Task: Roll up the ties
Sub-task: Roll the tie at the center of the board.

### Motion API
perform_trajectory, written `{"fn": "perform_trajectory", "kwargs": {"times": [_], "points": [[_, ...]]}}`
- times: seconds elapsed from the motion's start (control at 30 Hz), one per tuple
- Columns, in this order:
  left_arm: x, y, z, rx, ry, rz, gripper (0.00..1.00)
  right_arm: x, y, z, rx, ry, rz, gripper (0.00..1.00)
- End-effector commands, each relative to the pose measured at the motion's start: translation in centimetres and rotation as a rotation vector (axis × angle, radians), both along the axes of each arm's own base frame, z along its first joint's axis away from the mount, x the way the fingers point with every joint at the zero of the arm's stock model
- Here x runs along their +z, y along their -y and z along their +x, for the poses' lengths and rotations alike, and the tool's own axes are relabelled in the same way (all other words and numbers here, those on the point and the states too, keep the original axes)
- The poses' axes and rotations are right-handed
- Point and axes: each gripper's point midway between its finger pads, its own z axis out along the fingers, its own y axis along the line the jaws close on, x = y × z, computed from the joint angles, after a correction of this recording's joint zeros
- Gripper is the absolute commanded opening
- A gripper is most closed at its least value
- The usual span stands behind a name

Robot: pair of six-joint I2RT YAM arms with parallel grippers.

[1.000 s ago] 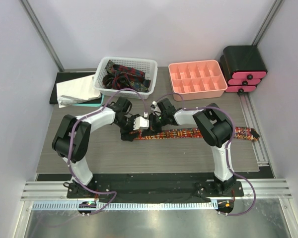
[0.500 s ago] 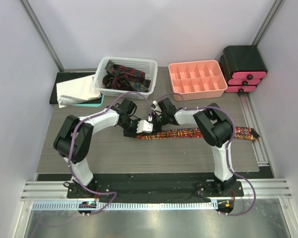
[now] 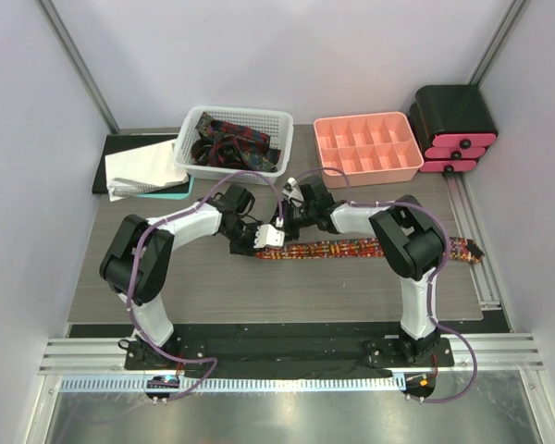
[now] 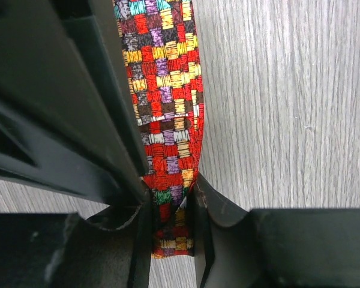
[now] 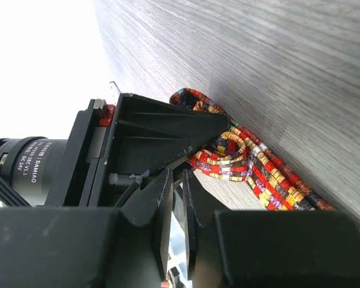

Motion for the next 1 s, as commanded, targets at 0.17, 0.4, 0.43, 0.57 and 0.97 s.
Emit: {"fn": "perform_trajectory", "kwargs": {"times": [0.17,0.4,0.43,0.57,0.97], "points": [[-1.1,-1.4,0.0,0.021,-0.021,0.048,0.30,-3.5,-0.6,-1.0,0.023,-0.024,-0.054,0.16],[-0.4,-1.5,0.0,0.039,-0.031,0.028,0.41,-7.1,0.4,-1.1,0.003,-0.059,-0.153,0.17],[0.0,-1.6,0.2,0.053,-0.034,0.015,0.51,-7.4,0.5,-1.2,0.003,-0.067,-0.163,0.16],[1.6,-2.7,1.0,0.108,-0.051,-0.036,0.63,-8.1,1.0,-1.6,0.001,-0.086,-0.193,0.17],[2.2,-2.3,1.4,0.124,-0.056,-0.113,0.63,-8.5,0.9,-1.7,0.002,-0.115,-0.194,0.17]]}}
